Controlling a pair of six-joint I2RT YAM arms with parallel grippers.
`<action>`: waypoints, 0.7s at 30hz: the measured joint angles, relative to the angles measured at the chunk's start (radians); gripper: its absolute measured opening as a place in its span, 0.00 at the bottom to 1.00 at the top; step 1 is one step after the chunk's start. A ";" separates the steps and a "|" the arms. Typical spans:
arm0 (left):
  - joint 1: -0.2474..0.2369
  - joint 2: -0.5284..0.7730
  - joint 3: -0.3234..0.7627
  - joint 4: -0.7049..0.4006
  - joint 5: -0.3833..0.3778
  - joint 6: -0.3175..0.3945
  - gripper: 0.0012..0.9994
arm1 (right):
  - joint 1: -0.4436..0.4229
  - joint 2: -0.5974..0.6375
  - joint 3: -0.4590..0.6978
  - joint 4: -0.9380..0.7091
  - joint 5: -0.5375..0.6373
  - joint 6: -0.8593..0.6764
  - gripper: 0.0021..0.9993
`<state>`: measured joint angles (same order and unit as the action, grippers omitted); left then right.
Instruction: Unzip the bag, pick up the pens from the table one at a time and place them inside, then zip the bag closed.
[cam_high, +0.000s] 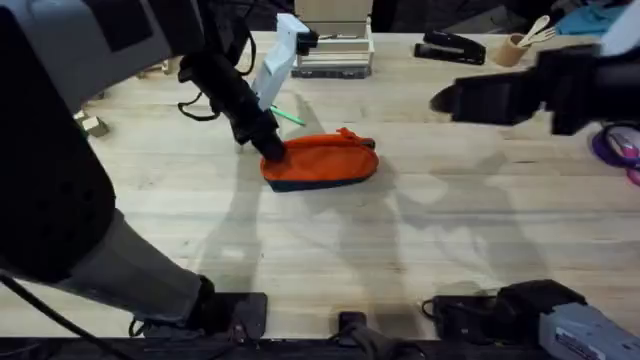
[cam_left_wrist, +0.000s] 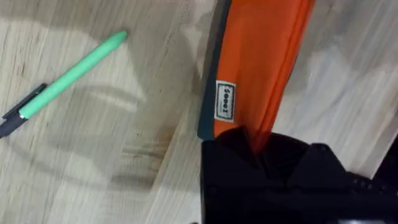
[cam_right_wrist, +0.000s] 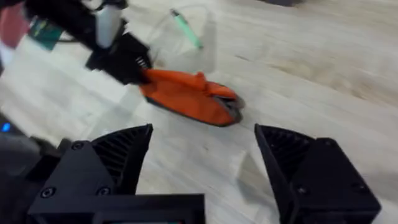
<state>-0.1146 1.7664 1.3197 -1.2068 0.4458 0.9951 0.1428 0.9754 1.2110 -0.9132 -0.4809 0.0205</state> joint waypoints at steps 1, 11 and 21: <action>0.000 0.000 0.000 0.000 0.000 0.000 0.04 | 0.061 0.029 0.000 0.020 -0.009 -0.022 1.00; 0.000 0.000 0.000 -0.001 0.000 0.000 0.04 | 0.201 0.173 0.000 0.067 -0.014 -0.100 1.00; 0.000 0.000 0.000 -0.001 0.000 0.000 0.04 | 0.226 0.317 0.000 0.107 -0.017 -0.100 1.00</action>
<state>-0.1146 1.7664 1.3197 -1.2076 0.4460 0.9951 0.3683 1.2922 1.2110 -0.8060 -0.4980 -0.0798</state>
